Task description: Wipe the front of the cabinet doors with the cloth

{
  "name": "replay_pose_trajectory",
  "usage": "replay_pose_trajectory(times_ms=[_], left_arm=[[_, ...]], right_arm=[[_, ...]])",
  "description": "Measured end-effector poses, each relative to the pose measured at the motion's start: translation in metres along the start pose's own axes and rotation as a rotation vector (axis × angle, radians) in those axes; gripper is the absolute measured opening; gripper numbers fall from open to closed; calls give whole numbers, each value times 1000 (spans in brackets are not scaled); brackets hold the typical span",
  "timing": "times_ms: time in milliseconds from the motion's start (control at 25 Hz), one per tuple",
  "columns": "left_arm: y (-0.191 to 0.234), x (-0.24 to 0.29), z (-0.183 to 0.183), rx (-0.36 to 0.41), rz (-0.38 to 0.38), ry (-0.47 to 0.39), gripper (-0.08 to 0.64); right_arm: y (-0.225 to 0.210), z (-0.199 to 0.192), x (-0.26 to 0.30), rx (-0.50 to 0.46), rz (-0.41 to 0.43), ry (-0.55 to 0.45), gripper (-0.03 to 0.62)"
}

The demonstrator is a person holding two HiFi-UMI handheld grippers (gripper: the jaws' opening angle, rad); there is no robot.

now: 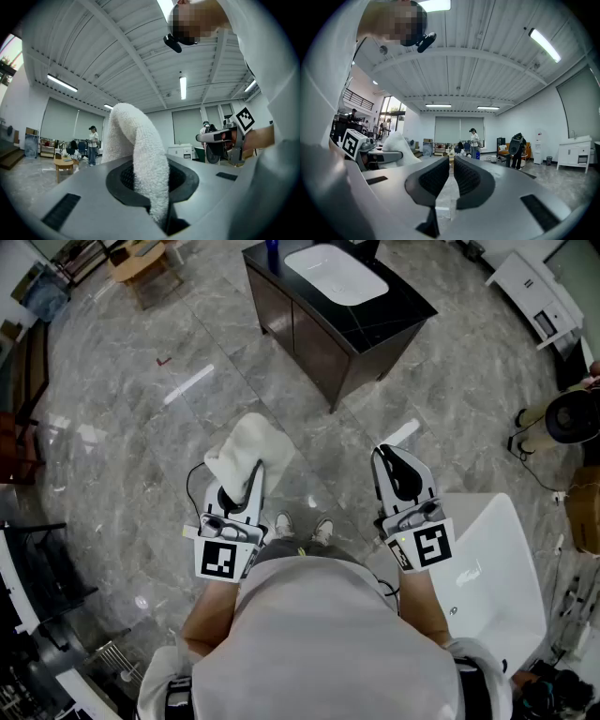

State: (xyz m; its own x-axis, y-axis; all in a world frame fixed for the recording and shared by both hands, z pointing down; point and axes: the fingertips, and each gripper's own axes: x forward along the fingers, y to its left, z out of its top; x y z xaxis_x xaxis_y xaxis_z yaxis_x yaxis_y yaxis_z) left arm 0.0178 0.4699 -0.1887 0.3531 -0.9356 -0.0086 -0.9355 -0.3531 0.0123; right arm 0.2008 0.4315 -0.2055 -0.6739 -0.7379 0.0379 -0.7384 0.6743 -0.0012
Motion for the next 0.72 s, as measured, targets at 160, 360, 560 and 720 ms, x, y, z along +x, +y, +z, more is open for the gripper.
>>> replay_pose_trajectory(times_ms=[160,360,560,720], left_arm=[[8,3,3,38,19,-1,63],[25,-3,-9,5,28,18,63],[47,-9,-6,0,34,4,63],[73,-16,-5,-12,28,-12,63]], right_arm=[[-1,-5,8,33,12,-6,58],[7,-8,24,48,24,-18,58],[26,-9,41,38,32,-4,58],[43,-9,58,26,21,13,58]])
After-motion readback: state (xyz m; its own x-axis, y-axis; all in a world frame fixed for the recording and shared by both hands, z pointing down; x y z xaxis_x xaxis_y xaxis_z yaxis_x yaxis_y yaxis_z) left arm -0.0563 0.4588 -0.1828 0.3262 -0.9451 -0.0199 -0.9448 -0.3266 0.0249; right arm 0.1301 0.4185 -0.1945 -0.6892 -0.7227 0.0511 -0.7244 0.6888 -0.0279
